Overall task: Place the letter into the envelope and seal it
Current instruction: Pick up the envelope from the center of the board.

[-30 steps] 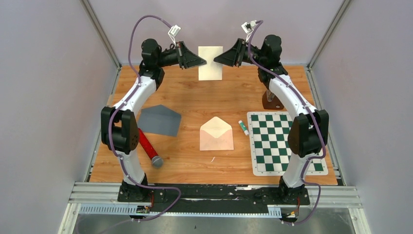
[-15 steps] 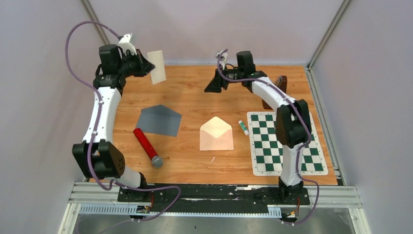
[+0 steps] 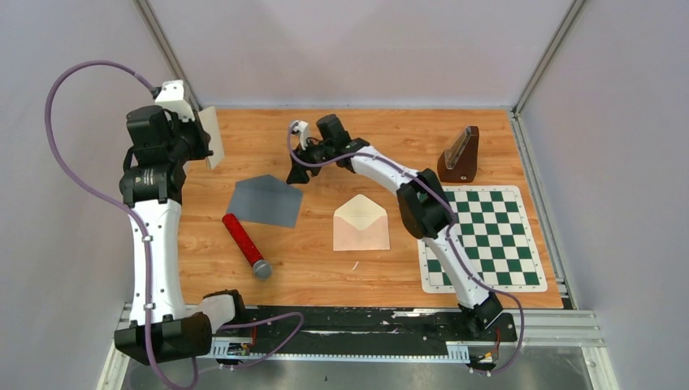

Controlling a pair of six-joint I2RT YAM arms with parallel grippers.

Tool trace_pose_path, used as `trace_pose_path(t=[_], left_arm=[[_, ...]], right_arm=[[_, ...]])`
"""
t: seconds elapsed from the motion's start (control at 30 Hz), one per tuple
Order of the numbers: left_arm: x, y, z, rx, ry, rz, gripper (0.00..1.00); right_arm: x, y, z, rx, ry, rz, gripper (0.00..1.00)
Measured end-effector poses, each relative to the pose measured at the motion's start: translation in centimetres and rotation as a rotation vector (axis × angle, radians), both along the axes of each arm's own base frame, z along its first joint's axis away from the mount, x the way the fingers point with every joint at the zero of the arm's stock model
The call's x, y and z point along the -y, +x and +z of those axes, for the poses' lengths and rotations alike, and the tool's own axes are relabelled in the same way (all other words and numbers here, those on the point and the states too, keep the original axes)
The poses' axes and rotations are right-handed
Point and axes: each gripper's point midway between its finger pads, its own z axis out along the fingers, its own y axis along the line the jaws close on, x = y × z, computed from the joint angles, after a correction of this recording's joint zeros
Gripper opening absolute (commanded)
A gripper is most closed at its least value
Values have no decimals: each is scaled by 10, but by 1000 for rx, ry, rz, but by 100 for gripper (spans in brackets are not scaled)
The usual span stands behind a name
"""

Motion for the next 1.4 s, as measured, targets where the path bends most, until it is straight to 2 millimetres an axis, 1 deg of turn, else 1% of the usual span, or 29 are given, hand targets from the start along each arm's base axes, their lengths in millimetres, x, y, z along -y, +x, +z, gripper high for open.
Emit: trace_pose_path(t=[0.07, 0.13, 0.2, 0.27, 0.53, 0.57, 0.77, 0.87, 0.9, 0.93, 1.07, 1.17, 1.27, 1.3, 1.4], left_arm=[[-1, -6, -2, -10, -11, 5, 0], [1, -13, -3, -19, -24, 1, 0], [1, -17, -2, -19, -35, -2, 0], [3, -21, 0, -13, -44, -7, 0], [4, -26, -1, -23, -65, -20, 0], [4, -27, -2, -25, -67, -19, 0], [0, -28, -2, -27, -75, -13, 0], [-2, -28, -3, -30, -77, -8, 0], [-2, -28, -3, -30, -77, -8, 0], [-2, -28, -3, -31, -78, -8, 0], [0, -26, -6, -39, -87, -28, 0], [6, -23, -11, -49, -97, -69, 0], [20, -21, -24, -71, -105, -174, 0], [27, -21, -29, -80, -100, -236, 0], [45, -24, -39, -88, -71, -415, 0]], right_arm=[[-17, 4, -18, -24, -13, -33, 61], [-27, 6, -37, -71, -30, -71, 61], [-29, 7, -51, -112, -40, -95, 60], [-27, 8, -60, -153, -41, -106, 56], [-30, 12, -59, -230, -1, -129, 39], [-31, 11, -59, -239, 9, -119, 37], [-37, 2, -65, -288, 22, -86, 23], [-40, -1, -64, -293, 25, -80, 12], [-40, -2, -64, -292, 27, -78, 5], [-41, -2, -63, -291, 28, -77, 0], [-42, 1, -62, -267, 35, -81, 0], [-34, 1, -63, -255, 23, -87, 0], [-16, 0, -54, -230, 9, -78, 0], [-7, -1, -47, -217, 9, -71, 0], [23, -1, -10, -160, 34, -33, 0]])
